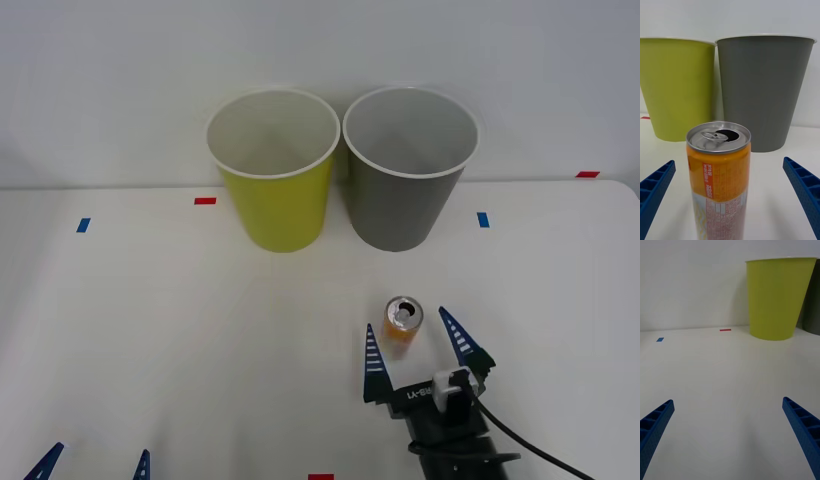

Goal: Put cans in the gray bin and PET bottles in the light green bin.

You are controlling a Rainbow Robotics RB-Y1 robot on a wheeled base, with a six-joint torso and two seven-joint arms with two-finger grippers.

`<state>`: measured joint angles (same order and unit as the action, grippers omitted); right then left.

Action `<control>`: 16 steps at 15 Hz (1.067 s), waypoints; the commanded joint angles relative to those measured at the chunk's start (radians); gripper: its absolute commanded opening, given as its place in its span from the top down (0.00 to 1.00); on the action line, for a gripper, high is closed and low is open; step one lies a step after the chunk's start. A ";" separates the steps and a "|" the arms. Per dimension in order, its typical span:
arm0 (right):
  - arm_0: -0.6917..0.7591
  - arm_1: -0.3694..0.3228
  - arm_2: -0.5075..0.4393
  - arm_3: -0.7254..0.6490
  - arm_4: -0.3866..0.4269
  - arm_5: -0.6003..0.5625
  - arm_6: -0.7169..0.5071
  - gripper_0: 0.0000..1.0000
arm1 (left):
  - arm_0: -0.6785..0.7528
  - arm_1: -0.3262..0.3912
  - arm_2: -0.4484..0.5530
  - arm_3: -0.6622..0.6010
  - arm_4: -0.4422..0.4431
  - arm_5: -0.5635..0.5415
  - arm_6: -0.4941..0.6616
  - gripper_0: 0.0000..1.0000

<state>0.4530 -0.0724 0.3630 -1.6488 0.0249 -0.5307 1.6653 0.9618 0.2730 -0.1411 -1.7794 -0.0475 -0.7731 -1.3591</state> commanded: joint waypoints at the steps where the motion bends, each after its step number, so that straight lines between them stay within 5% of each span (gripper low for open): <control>1: -0.033 0.006 -0.016 0.000 0.000 0.060 -0.001 0.00 | 0.000 0.000 0.000 0.000 0.000 0.000 0.000 0.00; 6: -0.059 0.014 -0.015 0.000 0.000 0.080 -0.005 0.00 | 0.000 0.000 0.000 0.000 0.000 0.000 0.000 0.00; 9: -0.060 0.022 -0.009 0.000 -0.008 0.080 -0.015 0.73 | 0.000 0.000 0.000 0.000 0.000 0.000 0.000 0.00; 10: -0.060 0.023 -0.010 0.000 -0.011 0.080 -0.019 0.83 | 0.000 0.000 0.000 0.000 0.000 0.000 0.000 0.00; 16: -0.056 0.022 -0.013 -0.008 -0.042 0.080 -0.027 0.91 | 0.000 0.000 0.000 0.000 0.000 0.000 0.000 0.00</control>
<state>0.3956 -0.0492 0.3522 -1.6503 -0.0131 -0.4509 1.6376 0.9618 0.2730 -0.1411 -1.7794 -0.0475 -0.7731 -1.3591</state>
